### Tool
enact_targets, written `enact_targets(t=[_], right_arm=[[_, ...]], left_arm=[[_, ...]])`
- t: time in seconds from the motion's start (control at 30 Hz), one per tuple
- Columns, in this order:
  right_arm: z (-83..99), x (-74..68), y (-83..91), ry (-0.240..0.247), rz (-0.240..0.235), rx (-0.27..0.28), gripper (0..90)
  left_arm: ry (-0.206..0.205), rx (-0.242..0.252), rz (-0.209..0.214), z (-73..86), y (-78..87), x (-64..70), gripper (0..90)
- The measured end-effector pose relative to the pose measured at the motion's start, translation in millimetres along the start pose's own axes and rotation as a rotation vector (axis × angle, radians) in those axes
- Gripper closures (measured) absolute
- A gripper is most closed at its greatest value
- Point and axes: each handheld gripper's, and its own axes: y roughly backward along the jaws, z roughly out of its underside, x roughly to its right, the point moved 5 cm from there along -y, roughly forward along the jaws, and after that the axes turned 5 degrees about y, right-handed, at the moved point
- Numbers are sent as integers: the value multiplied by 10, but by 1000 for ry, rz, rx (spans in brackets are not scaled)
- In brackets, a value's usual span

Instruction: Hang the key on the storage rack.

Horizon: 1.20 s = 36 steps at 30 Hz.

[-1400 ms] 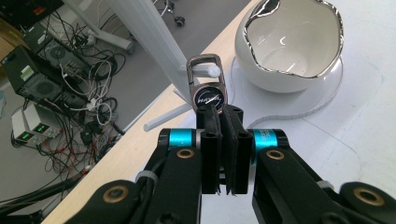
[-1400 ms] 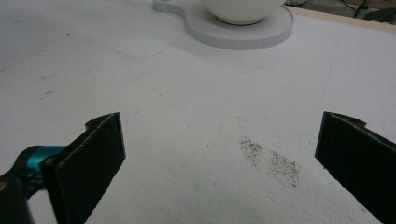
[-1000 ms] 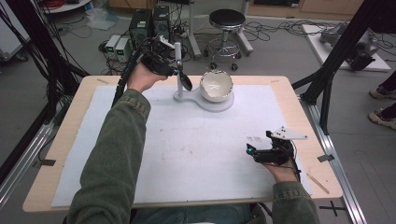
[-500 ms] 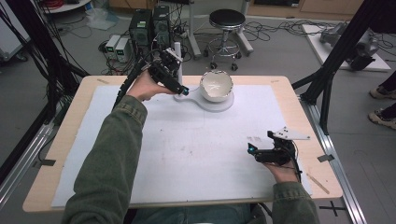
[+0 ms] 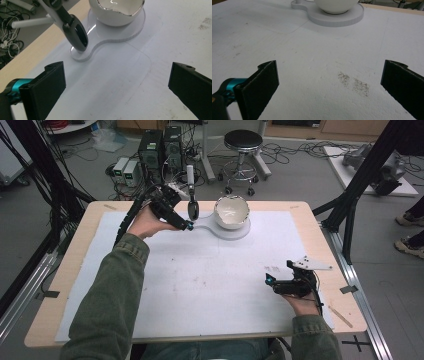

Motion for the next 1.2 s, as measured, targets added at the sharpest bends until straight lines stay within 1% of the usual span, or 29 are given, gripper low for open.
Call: enact_targets(t=[0.03, 0.07, 0.13, 0.2, 0.23, 0.3, 0.37, 0.43, 0.5, 0.57, 0.6, 0.67, 0.73, 0.8, 0.83, 0.9, 1.0, 1.03, 1.1, 1.2], right_arm=[[0, -3, 1, 1, -1, 2, 5], [-1, -3, 3, 1, 0, 1, 5], [-1, -2, 1, 3, 0, 1, 5], [0, -5, -4, 3, -1, -1, 4], [3, -8, -5, 2, -1, -4, 5], [3, -8, -5, 2, -2, -4, 5], [2, -7, -8, 4, -2, -1, 5], [2, -9, -10, 5, -2, -2, 4], [2, -18, -12, 2, -5, -2, 5], [2, -21, -16, 3, -4, -4, 4], [1, -21, -15, 3, -3, -5, 5], [2, -20, -16, 4, -3, -5, 5], [-2, -21, -13, 0, -2, -2, 5], [-1, -21, -13, 0, -3, -3, 5], [-3, -13, -18, 3, 1, 0, 5], [1, -21, -18, 2, 0, -6, 5], [-4, -30, -18, 10, -3, 1, 5], [-6, -27, -17, 11, -2, 2, 5], [-7, -28, -20, 7, -3, 4, 5], [-4, -35, -26, 2, -6, -1, 5]], left_arm=[[4, 1, -7, 35, 11, -9, 17], [8, 2, -5, 86, 32, -14, 17], [9, 1, -4, 107, 37, -11, 17], [-7, -13, -1, 205, 38, 7, 17], [-7, -13, -1, 205, 38, 7, 17], [-13, -25, -10, 278, 27, 12, 17], [-14, -42, -5, 349, 17, 12, 17], [-7, -59, -11, 436, 2, 9, 17], [-3, -71, -3, 496, 8, 29, 17], [-17, -81, -5, 541, 18, 54, 17], [-23, -79, -9, 555, 32, 66, 17], [-19, -63, -2, 578, 59, 91, 17], [-2, -46, 13, 618, 99, 137, 17], [-7, -37, 27, 685, 134, 182, 17], [-7, -36, 27, 718, 142, 192, 17], [-3, -34, 19, 782, 150, 199, 17], [-3, -41, -5, 873, 165, 175, 17], [7, -38, -12, 903, 165, 174, 17], [1, -46, -29, 974, 167, 158, 17], [12, -53, -35, 1076, 186, 123, 17]])
